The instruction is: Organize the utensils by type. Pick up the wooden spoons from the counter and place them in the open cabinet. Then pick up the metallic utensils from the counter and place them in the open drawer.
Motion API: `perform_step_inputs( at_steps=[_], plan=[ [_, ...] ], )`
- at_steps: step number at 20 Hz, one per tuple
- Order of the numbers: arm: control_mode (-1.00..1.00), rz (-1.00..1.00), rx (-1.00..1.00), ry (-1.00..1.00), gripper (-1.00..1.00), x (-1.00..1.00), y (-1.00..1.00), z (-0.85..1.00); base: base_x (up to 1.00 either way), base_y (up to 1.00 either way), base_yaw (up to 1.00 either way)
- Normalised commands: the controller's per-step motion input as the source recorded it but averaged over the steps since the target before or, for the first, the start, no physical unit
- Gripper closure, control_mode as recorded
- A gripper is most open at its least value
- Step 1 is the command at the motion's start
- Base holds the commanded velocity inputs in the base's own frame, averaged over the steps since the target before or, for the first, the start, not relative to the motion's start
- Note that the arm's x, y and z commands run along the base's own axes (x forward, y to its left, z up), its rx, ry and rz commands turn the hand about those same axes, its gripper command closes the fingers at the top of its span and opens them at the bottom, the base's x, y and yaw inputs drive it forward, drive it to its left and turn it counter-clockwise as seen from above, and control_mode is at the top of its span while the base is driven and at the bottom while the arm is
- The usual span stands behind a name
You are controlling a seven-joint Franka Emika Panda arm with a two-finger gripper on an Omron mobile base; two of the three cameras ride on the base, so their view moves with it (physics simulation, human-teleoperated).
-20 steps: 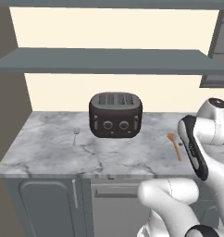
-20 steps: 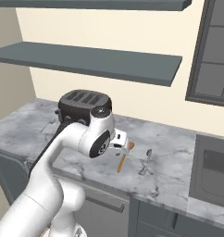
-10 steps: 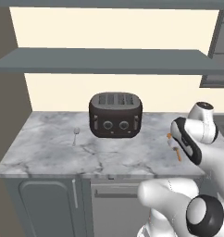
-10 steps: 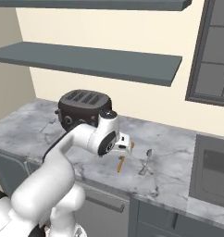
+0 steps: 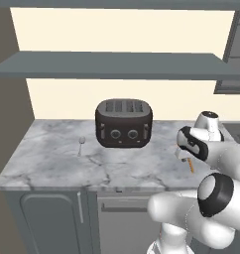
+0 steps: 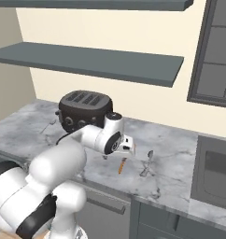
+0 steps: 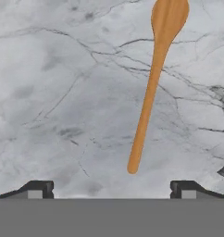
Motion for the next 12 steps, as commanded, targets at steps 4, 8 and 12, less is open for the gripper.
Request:
perform_step_inputs(
  at_steps=[4, 8, 12],
  plan=[
    [-1.00, 0.00, 0.00, 0.00, -1.00, 0.24, -0.18, -0.29, 0.00, 0.00, 0.00],
    [-1.00, 0.00, 0.00, 0.00, -1.00, 0.25, -0.19, -0.30, 0.00, 0.00, 0.00],
    [-1.00, 0.00, 0.00, 0.00, -1.00, 0.30, -0.15, -0.29, 0.00, 0.00, 0.00]
  ],
)
